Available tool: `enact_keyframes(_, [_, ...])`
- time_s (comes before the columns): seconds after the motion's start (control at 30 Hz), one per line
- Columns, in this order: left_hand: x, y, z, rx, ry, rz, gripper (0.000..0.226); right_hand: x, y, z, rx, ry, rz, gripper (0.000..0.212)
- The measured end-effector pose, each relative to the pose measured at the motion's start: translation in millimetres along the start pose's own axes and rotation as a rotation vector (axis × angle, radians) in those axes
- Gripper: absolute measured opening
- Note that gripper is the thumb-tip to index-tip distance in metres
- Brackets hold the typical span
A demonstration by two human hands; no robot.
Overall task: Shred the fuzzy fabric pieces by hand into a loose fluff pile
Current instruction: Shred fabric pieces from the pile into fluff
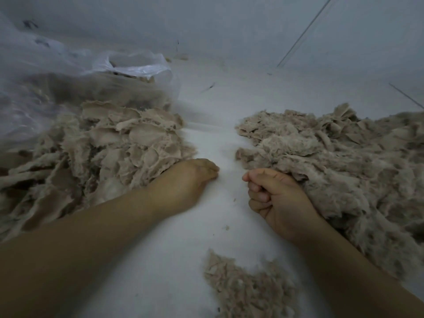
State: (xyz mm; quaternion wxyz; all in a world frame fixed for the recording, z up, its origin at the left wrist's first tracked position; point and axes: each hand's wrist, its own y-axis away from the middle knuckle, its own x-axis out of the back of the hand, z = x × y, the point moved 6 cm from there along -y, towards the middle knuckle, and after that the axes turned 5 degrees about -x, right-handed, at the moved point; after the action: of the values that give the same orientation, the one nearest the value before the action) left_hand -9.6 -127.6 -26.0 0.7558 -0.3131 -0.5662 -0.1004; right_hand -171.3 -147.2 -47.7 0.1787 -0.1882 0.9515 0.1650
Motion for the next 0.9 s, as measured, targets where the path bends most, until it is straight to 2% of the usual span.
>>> enact_keyframes(0.13, [-2, -13, 6, 0.022, -0.097, -0.072, 0.025, -3, 2, -1, -0.003, 0.022, 0.014, 0.020])
enact_keyframes(0.23, [-10, -42, 12, 0.131, -0.070, -0.015, 0.052, -3, 3, -1, 0.006, 0.023, 0.017, 0.019])
enact_keyframes(0.3, [-18, -61, 12, 0.175, -0.067, -0.048, 0.066, -2, 2, -1, 0.010, 0.013, 0.015, 0.020])
enact_keyframes(0.33, [-24, -70, 11, 0.189, -0.084, -0.091, 0.066, -2, 2, -1, 0.009, 0.007, 0.013, 0.019])
enact_keyframes(0.4, [-30, -80, 11, 0.194, -0.131, -0.126, 0.043, -2, 1, 0, 0.006, -0.006, 0.007, 0.017])
enact_keyframes(0.47, [-29, -82, 14, 0.181, -0.090, -0.059, 0.012, -1, -1, -1, 0.000, -0.022, 0.000, 0.014])
enact_keyframes(0.5, [-29, -80, 15, 0.161, -0.040, -0.025, 0.005, 0, -2, 0, -0.007, -0.033, 0.002, 0.014])
enact_keyframes(0.6, [-23, -57, 22, 0.066, 0.097, 0.045, 0.008, 3, -4, 2, -0.037, -0.075, 0.004, 0.021])
enact_keyframes(0.7, [-7, -19, 21, -0.007, 0.106, 0.094, 0.011, 5, -4, 4, -0.040, -0.093, 0.008, 0.023])
enact_keyframes(0.83, [6, 6, 23, 0.014, 0.106, 0.148, 0.025, 4, -7, 5, -0.052, -0.052, -0.005, 0.034])
enact_keyframes(0.9, [6, -1, 32, 0.070, 0.165, 0.148, 0.021, 1, -7, 4, -0.051, -0.027, -0.015, 0.039])
